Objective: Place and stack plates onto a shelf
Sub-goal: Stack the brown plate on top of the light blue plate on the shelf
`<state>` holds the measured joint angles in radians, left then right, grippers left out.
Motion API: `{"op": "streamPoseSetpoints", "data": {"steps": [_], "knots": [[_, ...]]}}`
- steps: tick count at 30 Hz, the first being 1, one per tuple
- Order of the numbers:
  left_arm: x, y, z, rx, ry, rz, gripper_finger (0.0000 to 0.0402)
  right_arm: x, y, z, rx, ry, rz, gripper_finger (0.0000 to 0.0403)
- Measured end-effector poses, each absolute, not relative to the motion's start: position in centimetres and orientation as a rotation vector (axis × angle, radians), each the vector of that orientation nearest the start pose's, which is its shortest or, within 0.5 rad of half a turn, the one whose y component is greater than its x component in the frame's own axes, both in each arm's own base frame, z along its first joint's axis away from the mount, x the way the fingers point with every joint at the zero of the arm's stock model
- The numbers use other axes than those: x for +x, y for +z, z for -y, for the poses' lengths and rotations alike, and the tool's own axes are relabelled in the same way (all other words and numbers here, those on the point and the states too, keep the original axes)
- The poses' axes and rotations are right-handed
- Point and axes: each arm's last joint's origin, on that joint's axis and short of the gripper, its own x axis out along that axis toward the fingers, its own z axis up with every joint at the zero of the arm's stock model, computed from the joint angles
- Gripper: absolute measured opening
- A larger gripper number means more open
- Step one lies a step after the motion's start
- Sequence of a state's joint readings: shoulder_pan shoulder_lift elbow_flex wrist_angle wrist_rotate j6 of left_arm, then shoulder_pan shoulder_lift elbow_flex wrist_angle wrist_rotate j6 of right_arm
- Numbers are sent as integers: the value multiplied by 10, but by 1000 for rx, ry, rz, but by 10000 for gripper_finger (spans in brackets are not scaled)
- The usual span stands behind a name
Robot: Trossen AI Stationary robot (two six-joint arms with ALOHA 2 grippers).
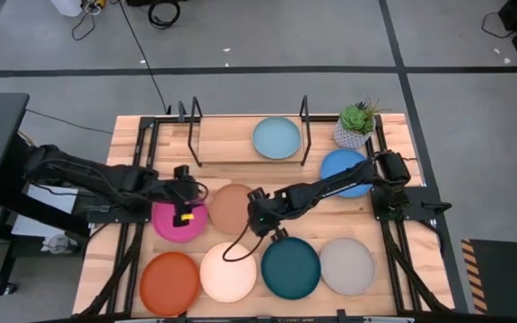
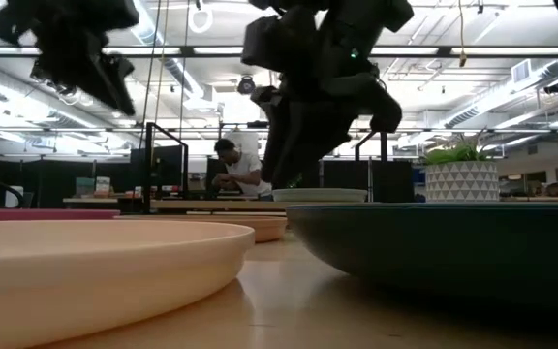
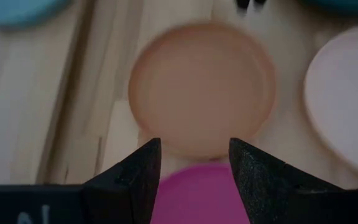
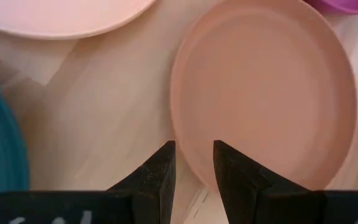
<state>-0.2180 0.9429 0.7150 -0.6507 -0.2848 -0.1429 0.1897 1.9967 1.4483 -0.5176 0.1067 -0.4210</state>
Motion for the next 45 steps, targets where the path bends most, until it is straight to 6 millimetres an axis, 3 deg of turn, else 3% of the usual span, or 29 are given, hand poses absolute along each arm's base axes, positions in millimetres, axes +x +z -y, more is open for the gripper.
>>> {"op": "streamPoseSetpoints", "data": {"steps": [9,17,28,39,45], "knots": [[153,267,26,83,119,-733,196,427,163,-82,-621,337,-1123,114],[149,271,25,72,121,-706,196,430,150,-79,-689,346,-1164,107],[152,269,26,75,121,-717,196,430,145,-69,-649,364,-1197,30],[152,269,26,76,121,-719,196,422,150,-70,-582,394,-1249,21],[153,270,26,80,118,-706,196,412,180,-74,-559,375,-1221,19]]}}
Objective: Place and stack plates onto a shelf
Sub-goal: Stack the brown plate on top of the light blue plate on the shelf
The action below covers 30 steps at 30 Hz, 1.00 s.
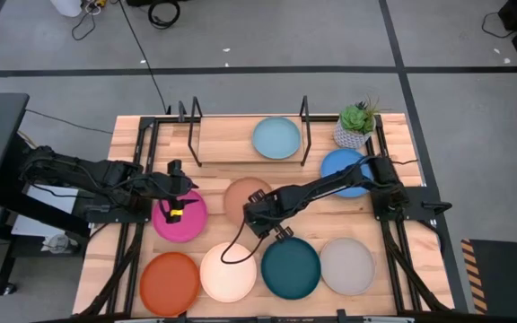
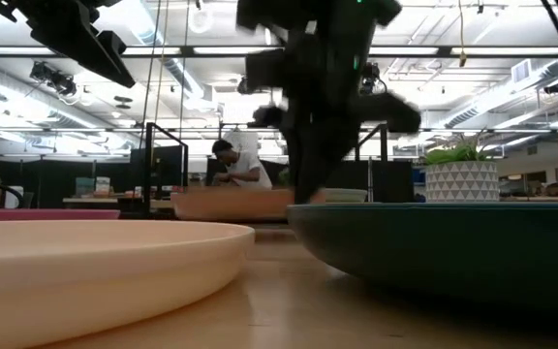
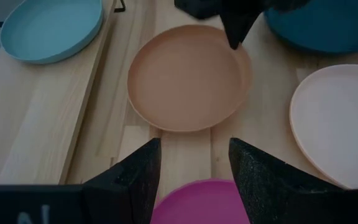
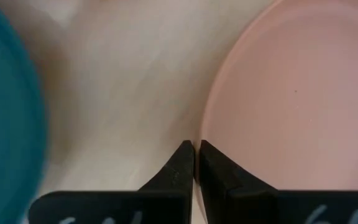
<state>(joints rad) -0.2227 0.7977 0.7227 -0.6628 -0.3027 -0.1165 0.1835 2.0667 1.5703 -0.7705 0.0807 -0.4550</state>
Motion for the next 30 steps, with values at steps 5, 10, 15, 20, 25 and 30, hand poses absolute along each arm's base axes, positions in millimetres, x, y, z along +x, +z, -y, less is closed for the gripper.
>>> {"op": "streamPoseSetpoints", "data": {"steps": [5,10,15,20,25,30], "knots": [[155,272,26,97,108,-676,196,402,219,-75,-542,332,-1127,20],[156,273,26,105,121,-664,196,392,246,-58,-570,199,-1115,20],[156,273,26,104,123,-663,196,391,252,-15,-497,94,-1147,20],[156,273,26,105,123,-663,196,388,249,31,-426,9,-1202,20],[156,268,26,107,123,-670,196,383,250,71,-363,-77,-1216,20],[155,258,26,115,125,-697,196,376,247,98,-304,-116,-1236,20]]}}
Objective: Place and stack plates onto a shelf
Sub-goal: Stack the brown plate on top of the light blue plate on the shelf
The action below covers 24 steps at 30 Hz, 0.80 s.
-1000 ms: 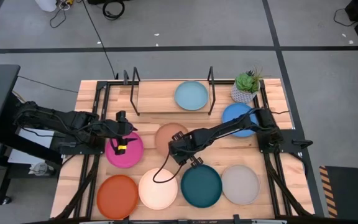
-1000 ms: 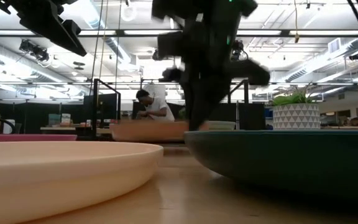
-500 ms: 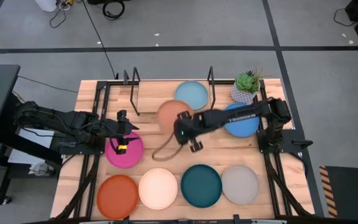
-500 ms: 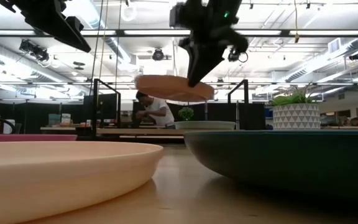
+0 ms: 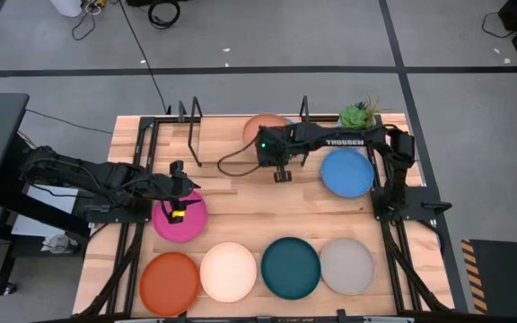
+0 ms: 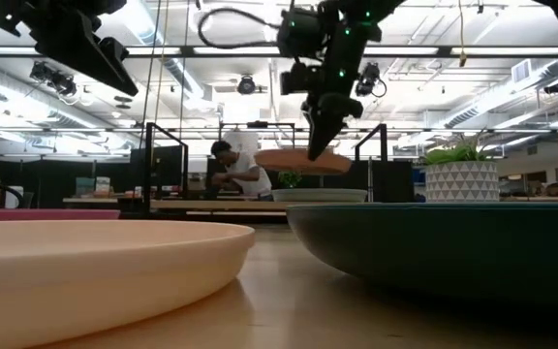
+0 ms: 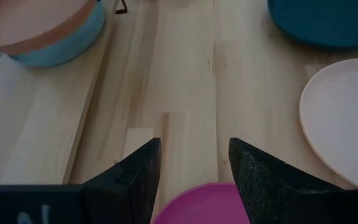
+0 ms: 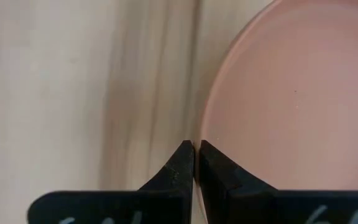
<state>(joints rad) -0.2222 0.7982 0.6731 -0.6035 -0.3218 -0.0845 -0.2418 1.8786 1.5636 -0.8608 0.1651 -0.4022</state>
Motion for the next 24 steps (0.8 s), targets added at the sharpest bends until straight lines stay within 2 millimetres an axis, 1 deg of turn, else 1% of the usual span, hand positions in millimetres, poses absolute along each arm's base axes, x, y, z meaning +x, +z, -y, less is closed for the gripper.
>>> {"op": "streamPoseSetpoints", "data": {"steps": [4,11,19,24], "knots": [[156,258,26,110,130,-692,196,371,242,110,-261,-146,-1258,20],[157,259,26,106,130,-680,196,363,224,120,-219,-153,-1278,20],[157,260,26,102,133,-668,196,360,209,125,-224,-161,-1262,21],[157,260,26,102,133,-667,196,359,206,127,-217,-169,-1262,23]]}}
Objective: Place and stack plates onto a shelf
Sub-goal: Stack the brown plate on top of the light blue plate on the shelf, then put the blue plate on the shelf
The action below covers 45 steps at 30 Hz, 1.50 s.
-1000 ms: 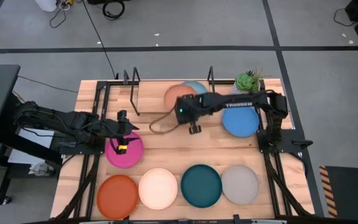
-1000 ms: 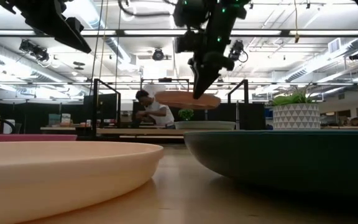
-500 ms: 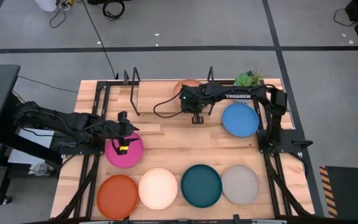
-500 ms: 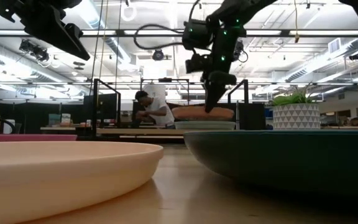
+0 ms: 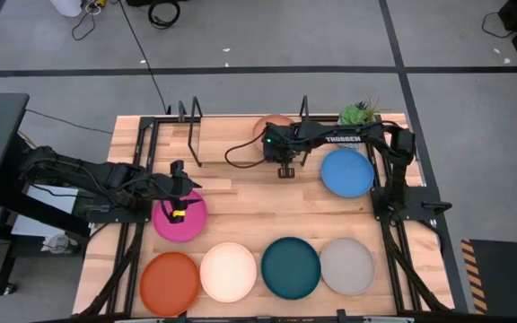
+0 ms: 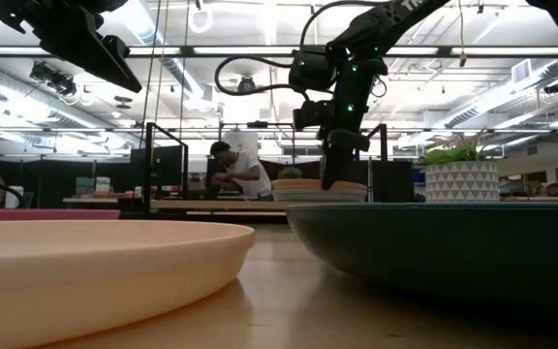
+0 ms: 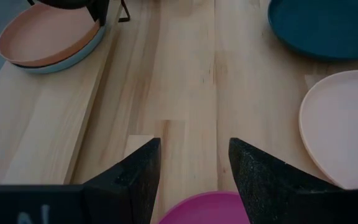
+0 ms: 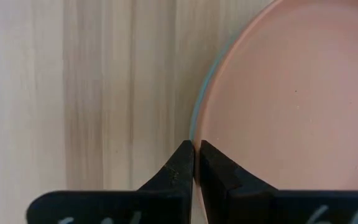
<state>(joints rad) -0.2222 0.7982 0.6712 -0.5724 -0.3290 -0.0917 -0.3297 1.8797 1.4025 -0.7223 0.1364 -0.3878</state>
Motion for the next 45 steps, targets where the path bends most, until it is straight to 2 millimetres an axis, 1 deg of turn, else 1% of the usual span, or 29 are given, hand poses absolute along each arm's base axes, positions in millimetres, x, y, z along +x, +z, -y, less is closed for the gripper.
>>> {"op": "streamPoseSetpoints", "data": {"steps": [3,10,12,15,18,21,26,29,30,32,37,40,42,45], "knots": [[157,260,26,102,133,-667,196,359,206,127,-214,-170,-1254,34],[158,261,26,121,134,-650,196,359,207,126,-226,-184,-1259,81],[162,262,26,146,144,-588,196,357,213,122,-250,-214,-1264,93],[168,259,26,224,136,-499,196,357,228,115,-272,-241,-1200,105],[172,261,22,291,143,-450,196,359,231,113,-270,-250,-1171,108],[173,263,18,329,161,-437,196,359,231,118,-248,-276,-1159,107],[174,263,11,353,192,-446,196,364,215,127,-218,-298,-1182,107],[174,263,8,353,204,-452,196,366,203,130,-219,-288,-1218,107],[174,263,8,355,205,-453,196,366,202,130,-222,-284,-1224,107],[174,263,8,356,203,-453,196,366,205,128,-231,-281,-1211,107],[174,263,8,352,202,-457,196,363,224,124,-265,-320,-1158,107],[174,262,8,347,202,-460,196,359,231,115,-223,-290,-1161,107],[173,262,8,348,202,-466,196,359,235,101,-186,-210,-1148,107],[173,262,8,347,201,-466,196,361,233,78,-162,-166,-1175,106]]}}
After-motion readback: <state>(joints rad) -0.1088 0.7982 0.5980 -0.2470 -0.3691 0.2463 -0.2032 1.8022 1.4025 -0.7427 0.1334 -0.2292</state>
